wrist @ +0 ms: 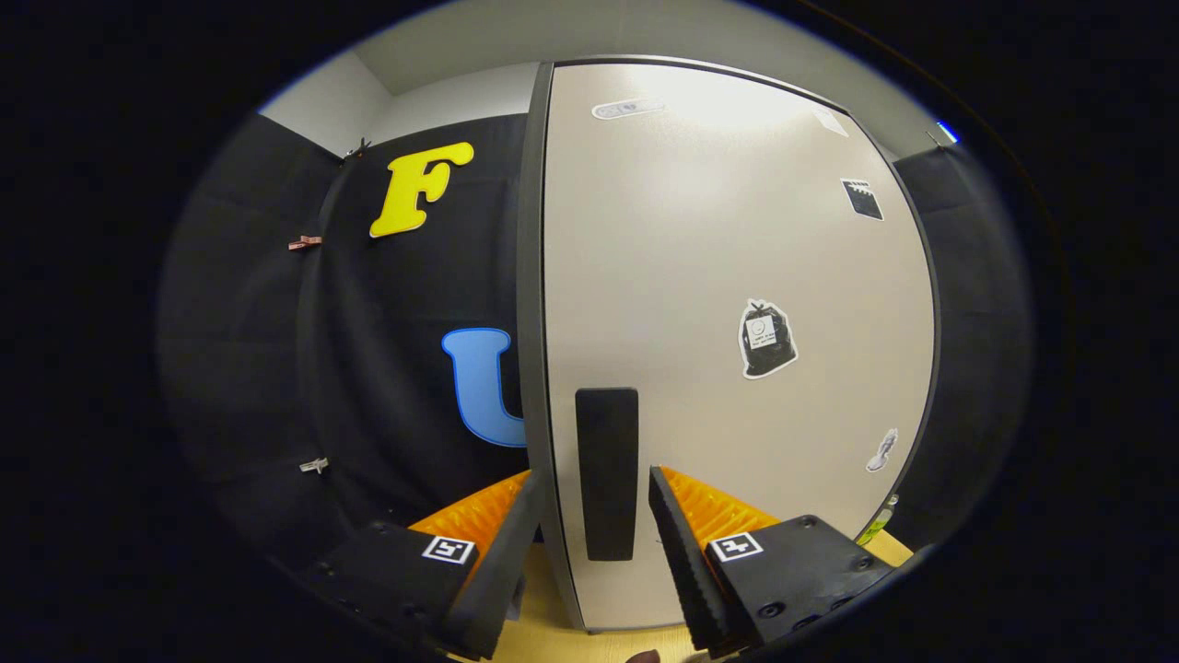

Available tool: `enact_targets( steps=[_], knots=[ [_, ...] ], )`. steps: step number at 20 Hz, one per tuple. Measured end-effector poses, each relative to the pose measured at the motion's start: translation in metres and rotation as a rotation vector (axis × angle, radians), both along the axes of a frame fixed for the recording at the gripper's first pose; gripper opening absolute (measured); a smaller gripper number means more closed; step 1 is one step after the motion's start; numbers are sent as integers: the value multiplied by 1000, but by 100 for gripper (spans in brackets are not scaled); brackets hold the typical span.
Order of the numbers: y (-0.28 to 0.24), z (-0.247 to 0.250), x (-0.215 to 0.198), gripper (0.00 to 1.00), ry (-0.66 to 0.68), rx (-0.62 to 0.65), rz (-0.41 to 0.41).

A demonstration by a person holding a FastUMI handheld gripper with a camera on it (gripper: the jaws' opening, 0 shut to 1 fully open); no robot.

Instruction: Open the shoe cabinet door, grab the shoes and put them into the shoe cabinet, then close the shoe cabinet door.

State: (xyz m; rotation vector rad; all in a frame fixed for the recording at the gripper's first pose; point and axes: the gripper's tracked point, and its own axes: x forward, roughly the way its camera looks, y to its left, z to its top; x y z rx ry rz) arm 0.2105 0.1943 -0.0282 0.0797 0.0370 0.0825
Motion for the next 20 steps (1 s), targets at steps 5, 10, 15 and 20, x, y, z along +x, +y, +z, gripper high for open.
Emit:
enact_targets(
  steps=[5,10,15,20],
  knots=[
    [-1,-6,17,49,-9,-19,-33],
    [-20,-1,-13,35,-28,-29,-54],
    [-10,-2,-16,21,-5,-6,-13],
    [-13,5,-43,21,-14,22,58]
  ],
)
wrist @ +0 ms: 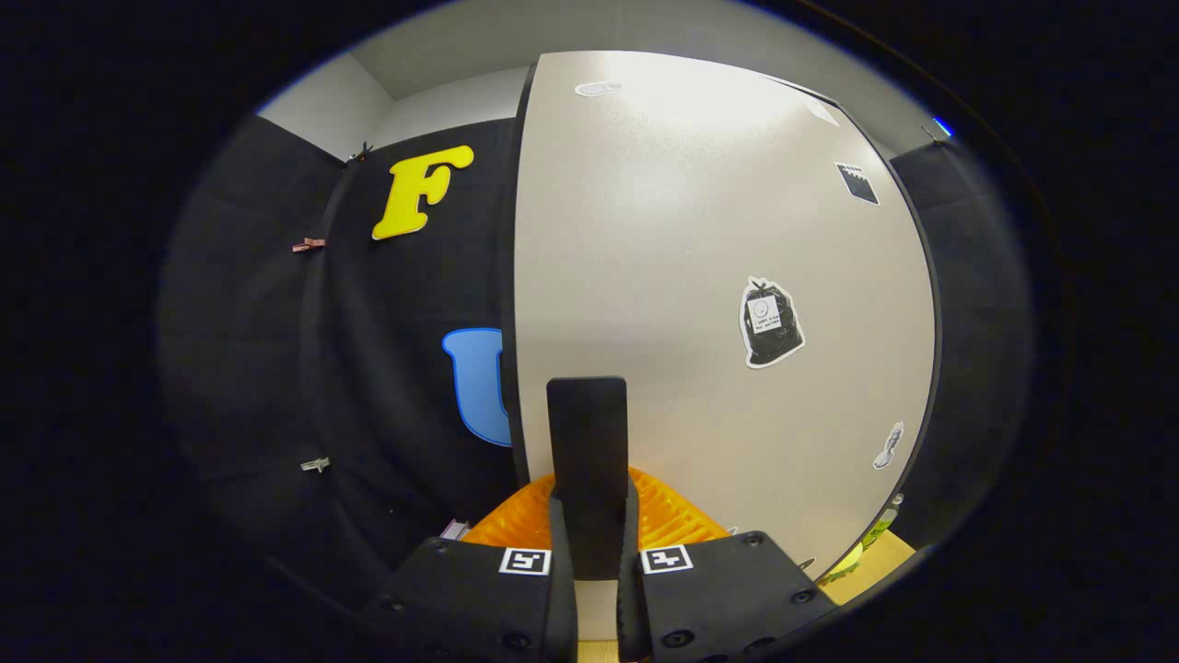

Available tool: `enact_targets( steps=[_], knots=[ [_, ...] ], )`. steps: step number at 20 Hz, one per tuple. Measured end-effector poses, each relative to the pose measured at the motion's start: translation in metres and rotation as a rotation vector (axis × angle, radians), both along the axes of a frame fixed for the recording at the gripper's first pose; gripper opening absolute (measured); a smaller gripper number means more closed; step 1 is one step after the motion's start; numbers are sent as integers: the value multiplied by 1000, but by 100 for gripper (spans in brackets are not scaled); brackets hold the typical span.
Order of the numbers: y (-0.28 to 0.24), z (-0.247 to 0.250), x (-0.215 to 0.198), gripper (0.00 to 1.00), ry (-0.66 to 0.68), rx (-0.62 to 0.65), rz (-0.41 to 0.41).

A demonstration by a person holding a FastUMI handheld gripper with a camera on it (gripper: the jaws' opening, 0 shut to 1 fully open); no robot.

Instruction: Open the shoe cabinet door, grab the shoes and put them into the shoe cabinet, then close the shoe cabinet door.

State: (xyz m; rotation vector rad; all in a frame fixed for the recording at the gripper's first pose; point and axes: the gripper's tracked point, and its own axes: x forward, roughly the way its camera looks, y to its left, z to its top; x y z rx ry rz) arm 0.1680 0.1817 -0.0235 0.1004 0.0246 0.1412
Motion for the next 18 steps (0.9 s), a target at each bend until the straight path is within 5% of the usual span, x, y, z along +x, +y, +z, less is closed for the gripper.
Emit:
enact_targets(
  steps=[7,18],
  knots=[
    [-17,9,-69,20,-16,10,109],
    [-84,13,-149,20,-7,25,165]
  ],
)
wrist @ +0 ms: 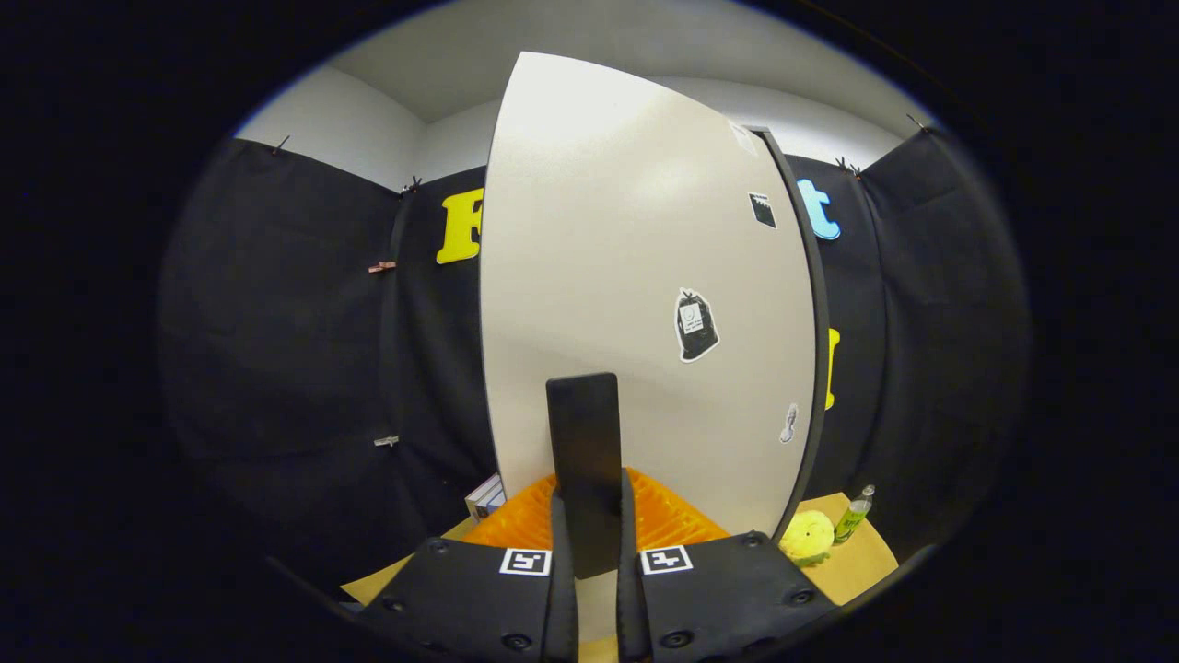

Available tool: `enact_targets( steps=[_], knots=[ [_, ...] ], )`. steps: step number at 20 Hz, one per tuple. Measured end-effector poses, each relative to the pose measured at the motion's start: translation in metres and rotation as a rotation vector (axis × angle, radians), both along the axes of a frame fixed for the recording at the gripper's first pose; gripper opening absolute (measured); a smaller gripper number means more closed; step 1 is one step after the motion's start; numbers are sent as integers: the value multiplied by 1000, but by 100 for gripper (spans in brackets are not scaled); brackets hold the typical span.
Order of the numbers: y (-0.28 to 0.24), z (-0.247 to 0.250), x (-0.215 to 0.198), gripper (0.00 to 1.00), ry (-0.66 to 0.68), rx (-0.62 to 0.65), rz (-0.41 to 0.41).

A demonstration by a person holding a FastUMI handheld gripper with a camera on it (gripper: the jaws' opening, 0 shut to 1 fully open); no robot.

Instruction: Open the shoe cabinet door, grab the shoes and put them into the shoe cabinet, then close the shoe cabinet door.

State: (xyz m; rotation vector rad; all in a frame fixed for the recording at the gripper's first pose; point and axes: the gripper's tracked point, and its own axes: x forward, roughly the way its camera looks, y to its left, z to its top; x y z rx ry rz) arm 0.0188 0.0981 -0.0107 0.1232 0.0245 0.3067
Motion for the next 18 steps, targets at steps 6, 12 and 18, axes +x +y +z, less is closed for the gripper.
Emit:
enact_targets(
  steps=[6,12,18],
  knots=[
    [-51,-1,-26,20,5,3,-69],
    [-107,-1,-43,19,0,2,-163],
    [-157,-1,-49,19,9,-20,-178]
  ],
)
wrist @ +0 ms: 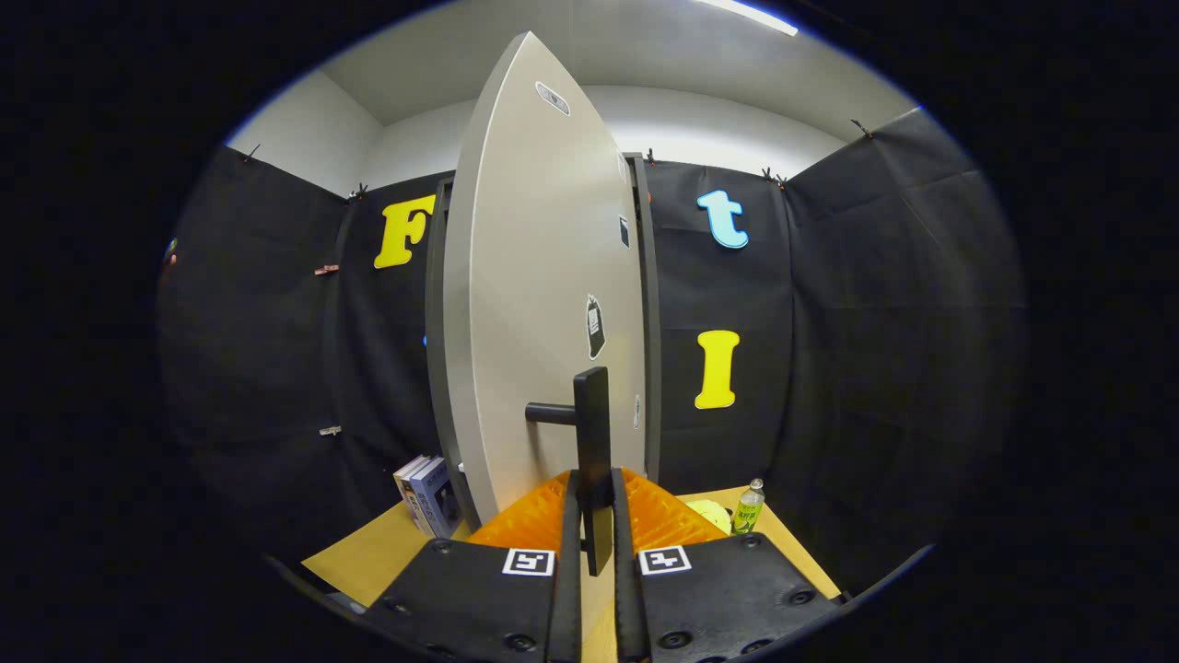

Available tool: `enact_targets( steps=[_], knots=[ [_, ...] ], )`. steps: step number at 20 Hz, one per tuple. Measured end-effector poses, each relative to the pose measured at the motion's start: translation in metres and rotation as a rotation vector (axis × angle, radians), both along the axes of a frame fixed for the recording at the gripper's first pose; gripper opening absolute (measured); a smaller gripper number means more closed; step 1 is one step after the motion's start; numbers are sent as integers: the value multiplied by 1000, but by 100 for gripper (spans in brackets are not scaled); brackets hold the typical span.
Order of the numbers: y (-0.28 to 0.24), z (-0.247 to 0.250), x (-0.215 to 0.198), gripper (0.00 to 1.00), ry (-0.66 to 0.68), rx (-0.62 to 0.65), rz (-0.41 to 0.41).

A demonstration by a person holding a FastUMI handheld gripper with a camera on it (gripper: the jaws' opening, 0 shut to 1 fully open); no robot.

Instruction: Open the shoe cabinet door, grab the shoes and put them into the shoe cabinet, then close the shoe cabinet door.

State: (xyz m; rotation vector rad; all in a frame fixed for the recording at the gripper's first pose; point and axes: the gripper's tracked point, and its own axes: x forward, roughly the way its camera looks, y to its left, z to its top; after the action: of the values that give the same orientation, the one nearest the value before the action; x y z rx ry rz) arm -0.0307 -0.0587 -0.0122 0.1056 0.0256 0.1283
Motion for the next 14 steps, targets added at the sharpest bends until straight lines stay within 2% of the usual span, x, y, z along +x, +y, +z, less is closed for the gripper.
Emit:
enact_targets(
  steps=[6,8,11,14],
  knots=[
    [-51,1,-6,17,1,45,-22],
    [-68,0,-5,14,0,47,-41],
    [-92,0,-8,13,-12,58,-78],
    [-94,-6,-17,13,-5,77,-66]
  ],
)
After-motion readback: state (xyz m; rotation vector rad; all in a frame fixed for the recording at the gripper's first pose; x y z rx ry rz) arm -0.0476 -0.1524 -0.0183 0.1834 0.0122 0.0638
